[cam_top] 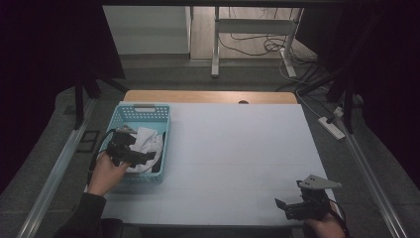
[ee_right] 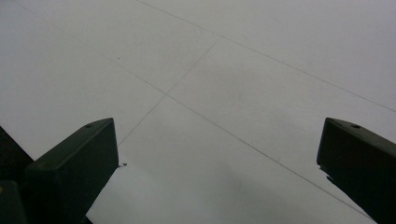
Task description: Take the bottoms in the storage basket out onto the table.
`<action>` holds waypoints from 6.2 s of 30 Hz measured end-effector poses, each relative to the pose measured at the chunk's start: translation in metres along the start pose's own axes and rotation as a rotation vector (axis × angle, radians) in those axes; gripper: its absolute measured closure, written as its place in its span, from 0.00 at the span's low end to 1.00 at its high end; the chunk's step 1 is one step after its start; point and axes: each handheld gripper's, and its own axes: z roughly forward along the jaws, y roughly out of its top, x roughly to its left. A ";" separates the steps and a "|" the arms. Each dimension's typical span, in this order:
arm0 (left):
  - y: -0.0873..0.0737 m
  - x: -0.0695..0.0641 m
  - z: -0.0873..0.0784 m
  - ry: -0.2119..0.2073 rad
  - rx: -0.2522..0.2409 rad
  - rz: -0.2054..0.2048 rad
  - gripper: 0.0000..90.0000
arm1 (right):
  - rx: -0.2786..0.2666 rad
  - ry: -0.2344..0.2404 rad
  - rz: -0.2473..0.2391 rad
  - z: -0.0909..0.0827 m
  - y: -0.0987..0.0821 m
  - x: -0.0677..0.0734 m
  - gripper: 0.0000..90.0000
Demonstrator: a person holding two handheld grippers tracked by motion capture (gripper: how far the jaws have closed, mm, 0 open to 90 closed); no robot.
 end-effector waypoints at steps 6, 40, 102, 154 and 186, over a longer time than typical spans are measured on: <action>0.004 0.012 0.004 0.008 0.028 -0.009 0.00 | 0.003 0.001 -0.002 0.000 0.000 0.000 0.00; 0.005 0.050 0.077 0.143 0.354 0.007 0.00 | 0.004 0.009 -0.009 0.000 0.000 0.000 0.00; 0.018 0.059 0.007 0.005 0.072 -0.161 0.81 | -0.011 0.019 -0.006 -0.001 0.000 0.000 0.00; 0.057 0.039 -0.064 -0.010 -0.094 -0.110 0.81 | -0.002 0.017 0.000 0.000 0.000 -0.001 0.00; 0.096 0.015 -0.083 -0.042 -0.138 -0.028 0.81 | -0.004 0.018 0.000 0.000 0.000 -0.001 0.00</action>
